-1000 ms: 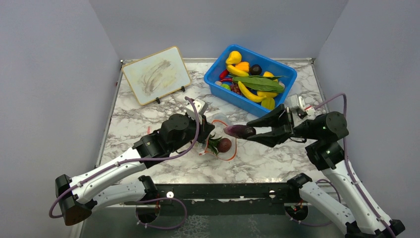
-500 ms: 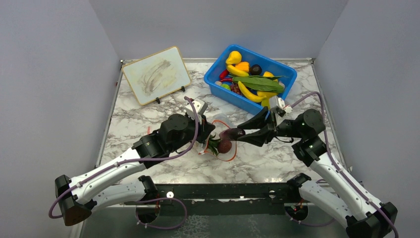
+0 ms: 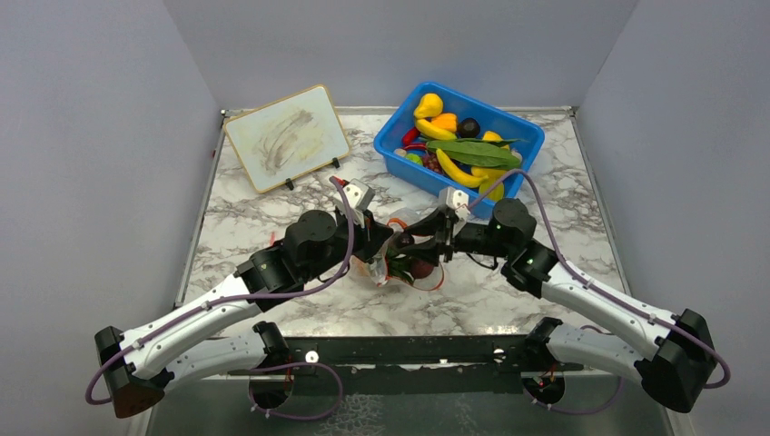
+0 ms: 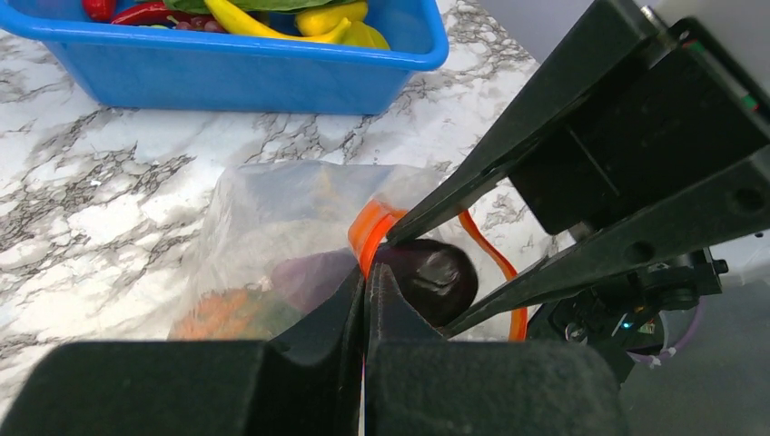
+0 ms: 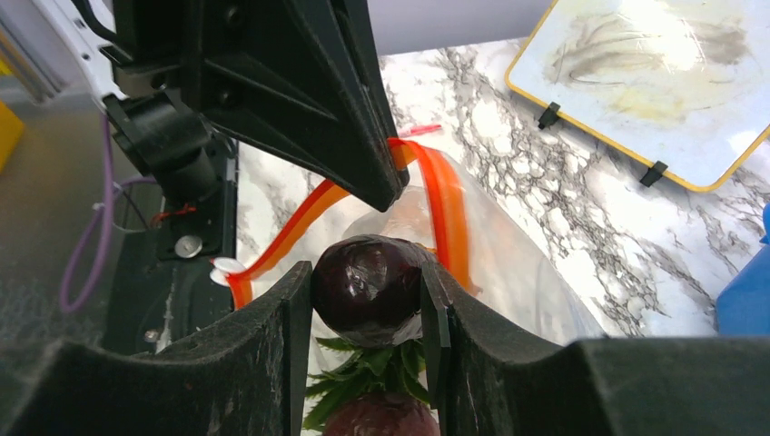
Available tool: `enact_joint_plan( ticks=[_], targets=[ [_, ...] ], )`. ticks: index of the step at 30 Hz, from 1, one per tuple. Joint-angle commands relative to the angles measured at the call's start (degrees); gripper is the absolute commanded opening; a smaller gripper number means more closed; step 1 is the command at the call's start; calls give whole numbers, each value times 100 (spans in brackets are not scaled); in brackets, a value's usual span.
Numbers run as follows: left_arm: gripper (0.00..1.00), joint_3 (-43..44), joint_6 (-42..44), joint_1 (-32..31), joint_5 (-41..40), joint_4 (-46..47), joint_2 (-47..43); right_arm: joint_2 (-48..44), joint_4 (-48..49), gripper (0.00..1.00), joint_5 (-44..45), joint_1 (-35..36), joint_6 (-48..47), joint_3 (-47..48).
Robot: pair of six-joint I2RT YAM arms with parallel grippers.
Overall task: Place the food in the zip-top bag and seal the zipper
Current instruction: Place the fake vegetable in the zipper food storage bag.
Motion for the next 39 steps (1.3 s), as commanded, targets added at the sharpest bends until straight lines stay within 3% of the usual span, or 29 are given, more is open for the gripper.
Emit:
enact_joint_plan(
  ticks=[1, 9, 16, 28, 39],
  targets=[
    [0, 26, 22, -7, 99, 210, -175, 150, 165, 19, 1175, 282, -726, 116],
    [0, 29, 39, -7, 51, 147, -277, 568, 239, 22, 1726, 686, -1195, 120],
    [0, 12, 39, -7, -21, 133, -284, 781, -102, 44, 2280, 955, -1360, 350],
    [0, -28, 65, -7, -135, 66, -280, 677, -823, 63, 2294, 981, -752, 774],
    [0, -153, 215, -7, -358, -31, -388, 370, -1674, 64, 1854, 981, 109, 1494]
  ],
)
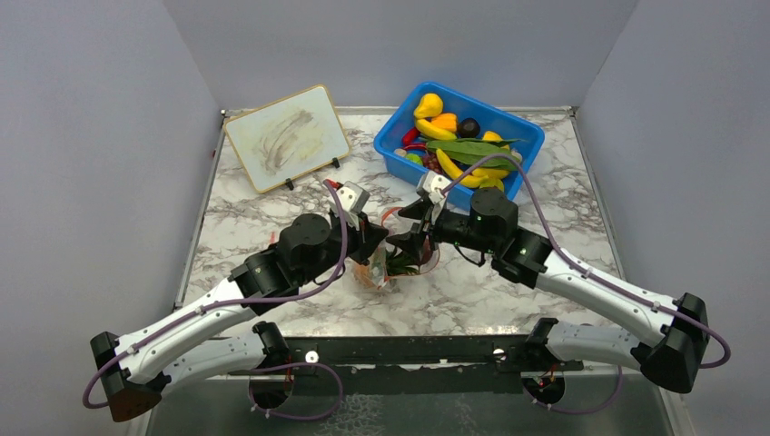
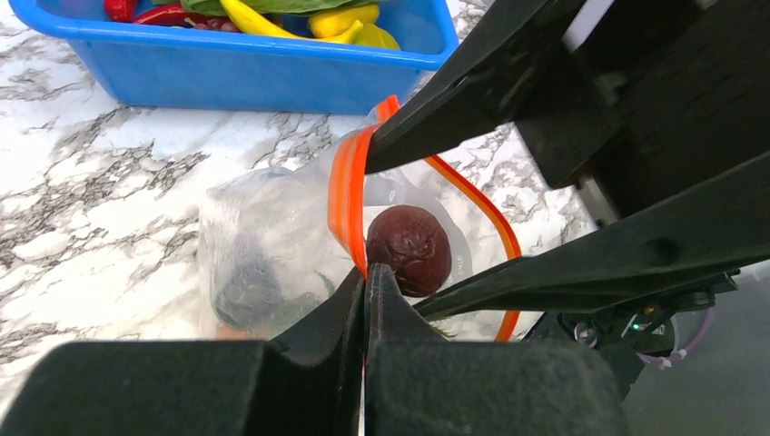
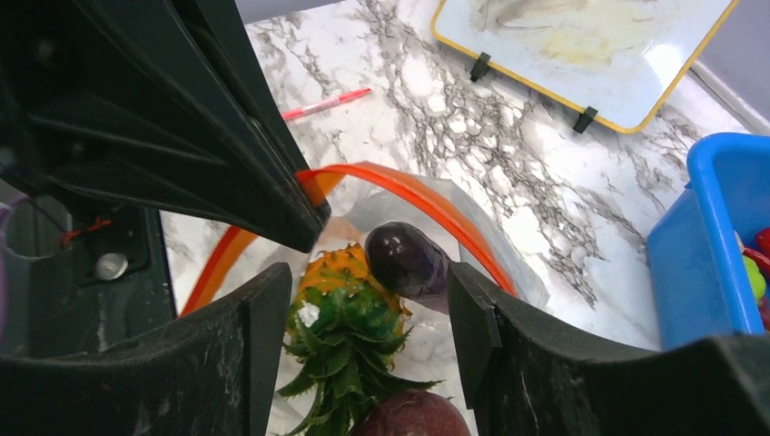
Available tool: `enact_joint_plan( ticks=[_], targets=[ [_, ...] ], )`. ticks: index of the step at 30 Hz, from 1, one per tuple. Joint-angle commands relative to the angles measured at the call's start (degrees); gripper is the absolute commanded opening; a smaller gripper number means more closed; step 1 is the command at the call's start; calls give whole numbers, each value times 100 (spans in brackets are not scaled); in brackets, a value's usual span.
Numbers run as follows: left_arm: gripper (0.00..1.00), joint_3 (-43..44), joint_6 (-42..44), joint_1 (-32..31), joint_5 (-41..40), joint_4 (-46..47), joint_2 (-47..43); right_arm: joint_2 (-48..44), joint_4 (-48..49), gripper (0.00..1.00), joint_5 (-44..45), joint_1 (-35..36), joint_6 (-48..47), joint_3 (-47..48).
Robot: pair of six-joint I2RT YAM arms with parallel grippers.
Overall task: Place the food in the zip-top bag and seal the zipper
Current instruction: Place the fake vegetable in the zipper food storage bag, then pick up the fake fruit from the bin.
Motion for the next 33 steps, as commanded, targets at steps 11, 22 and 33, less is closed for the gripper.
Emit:
enact_joint_plan(
  ticks=[11, 22, 33],
  targets=[
    [0, -155, 704, -7, -162, -111, -294, -803, -564, 62, 826, 37, 839, 690],
    [0, -235, 1537, -7, 422, -121, -365, -321, -945, 57, 2850, 16, 707, 1451],
    [0, -376, 1619, -7, 765, -254, -514, 1041, -1239, 53, 2409, -1348, 794, 2164]
  ],
)
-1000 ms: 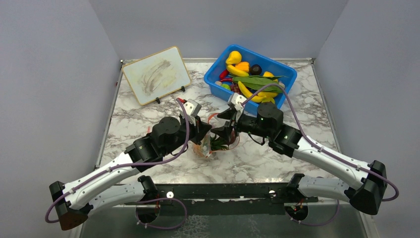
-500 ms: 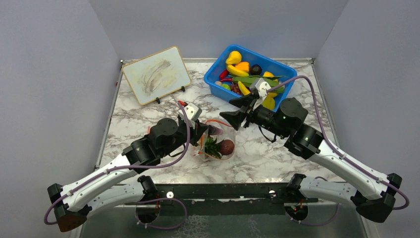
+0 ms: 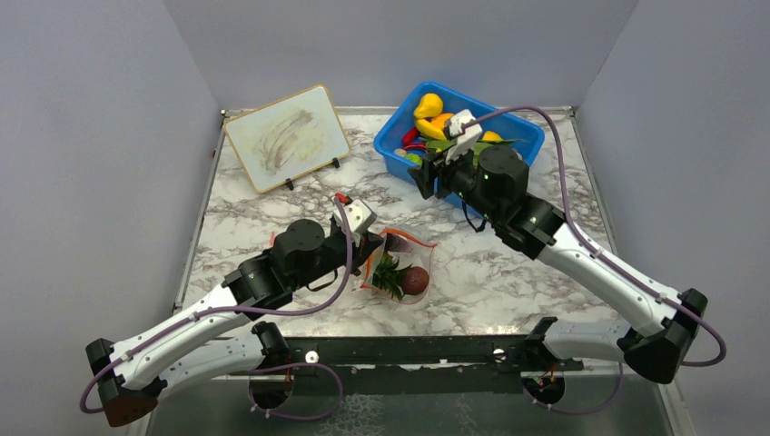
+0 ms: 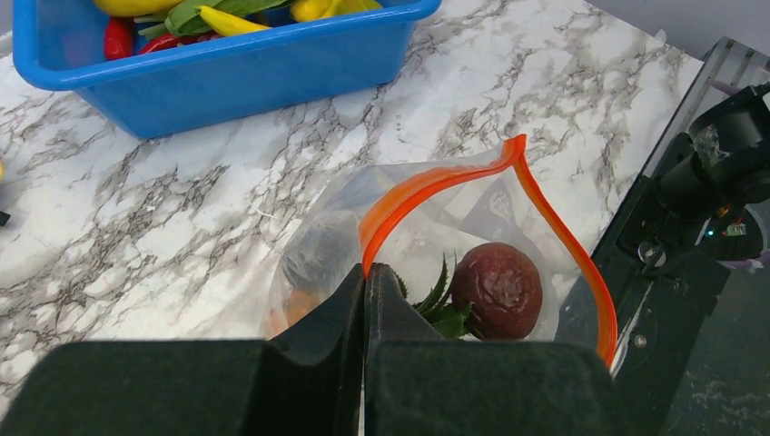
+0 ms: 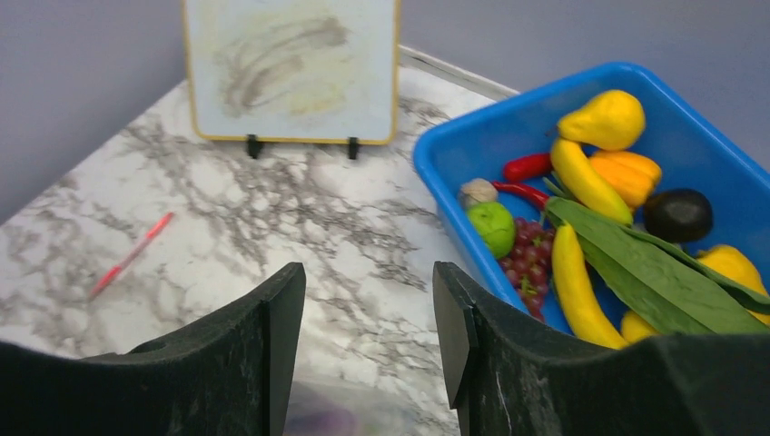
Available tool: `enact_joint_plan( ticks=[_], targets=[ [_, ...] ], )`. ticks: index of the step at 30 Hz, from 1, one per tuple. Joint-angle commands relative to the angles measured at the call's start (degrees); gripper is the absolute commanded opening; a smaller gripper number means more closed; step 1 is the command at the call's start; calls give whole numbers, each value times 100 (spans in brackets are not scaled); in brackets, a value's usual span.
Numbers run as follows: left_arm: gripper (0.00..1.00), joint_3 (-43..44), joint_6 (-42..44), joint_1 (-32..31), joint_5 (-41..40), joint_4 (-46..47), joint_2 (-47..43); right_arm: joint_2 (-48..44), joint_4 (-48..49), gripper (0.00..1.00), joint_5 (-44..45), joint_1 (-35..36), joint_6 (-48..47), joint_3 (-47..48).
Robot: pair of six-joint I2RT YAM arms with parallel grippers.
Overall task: Place the food in the zip-top bag and seal the zipper
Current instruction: Pick up the fake fruit from the bin.
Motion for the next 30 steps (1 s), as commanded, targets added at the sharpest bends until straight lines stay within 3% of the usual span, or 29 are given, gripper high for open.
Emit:
enact_joint_plan(
  ticks=[1, 6, 12, 19, 24, 30],
  targets=[
    [0, -155, 140, -7, 218, 3, -153, 474, -99, 53, -145, -695, 98, 263],
    [0, -225, 140, -7, 247, 16, -176, 1322, 38, 51, -414, -1387, 36, 473],
    [0, -235, 163, -7, 259, 32, -208, 2400, 315, 50, -372, -1782, -777, 1066],
    [0, -234, 179, -7, 196, -9, -309, 3798, -76, 50, -930, -2190, -1632, 2342],
    [0, -225, 179, 2, 263, 13, -333, 4659, -403, 50, -760, -2326, -2162, 3227],
    [0, -243, 206, 2, 238, -11, -345, 5593, -1090, 56, -1761, -2660, -2212, 4311]
  ],
)
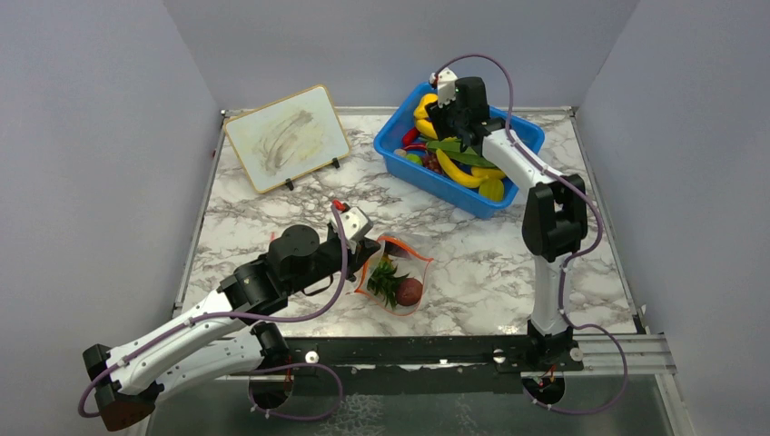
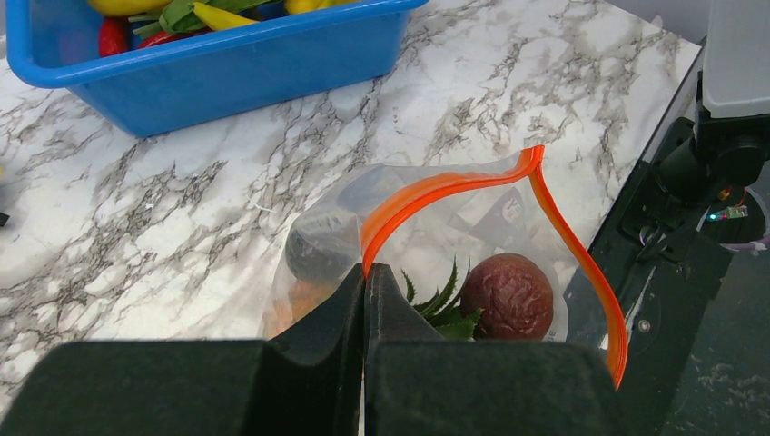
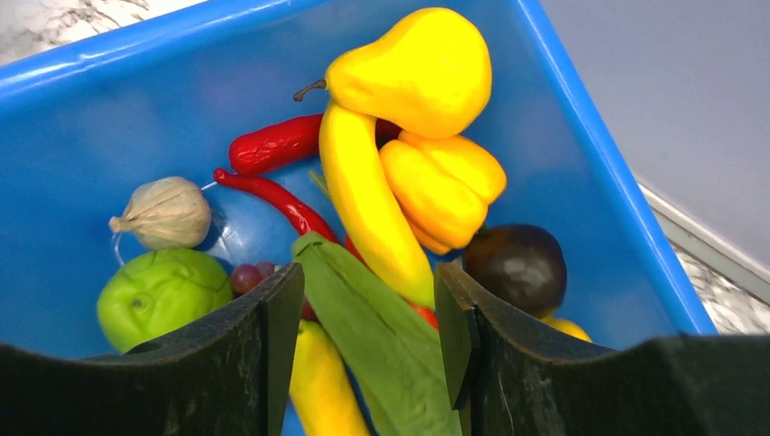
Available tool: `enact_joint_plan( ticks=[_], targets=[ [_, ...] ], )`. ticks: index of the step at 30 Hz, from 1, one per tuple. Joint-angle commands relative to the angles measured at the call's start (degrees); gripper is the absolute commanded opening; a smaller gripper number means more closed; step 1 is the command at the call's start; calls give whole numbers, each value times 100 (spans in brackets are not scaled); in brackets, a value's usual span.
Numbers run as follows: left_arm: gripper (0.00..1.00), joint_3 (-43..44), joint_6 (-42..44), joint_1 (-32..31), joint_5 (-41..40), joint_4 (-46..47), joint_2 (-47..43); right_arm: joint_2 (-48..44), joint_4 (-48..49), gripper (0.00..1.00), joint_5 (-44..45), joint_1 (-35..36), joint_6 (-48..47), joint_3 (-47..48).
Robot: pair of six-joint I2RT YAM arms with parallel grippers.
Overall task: Place the food in the zip-top bag and seal the zipper
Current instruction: Pick up the fake fruit from the bin.
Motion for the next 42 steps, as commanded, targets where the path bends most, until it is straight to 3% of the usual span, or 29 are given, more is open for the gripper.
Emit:
enact_joint_plan(
  ticks=[1, 8, 16, 20, 28, 32, 42],
  targets=[
    [0, -31, 92, 2, 108, 45, -72, 672, -676, 56, -760, -238, -251, 853],
    [0, -35, 92, 37, 158, 45, -21, 1538, -992, 56, -1037, -279, -309, 1661],
    [0, -42, 113, 63, 166, 46, -18, 1949, -863, 53, -1226, -279, -318, 1855],
    [0, -51, 114, 81, 161, 48, -50, 2112, -873, 42, -1157, -274, -334, 1958],
    [0, -60, 131, 107, 171, 43, -60, 1787, -687, 24, -1233, -279, -360, 1691],
    [0, -66, 139, 124, 163, 47, -81, 1495, -641, 22, -1665, -279, -199, 1576],
    [0, -144, 102, 129, -304, 61, -396, 805, -323, 16, -1751, -274, 42, 849]
  ],
)
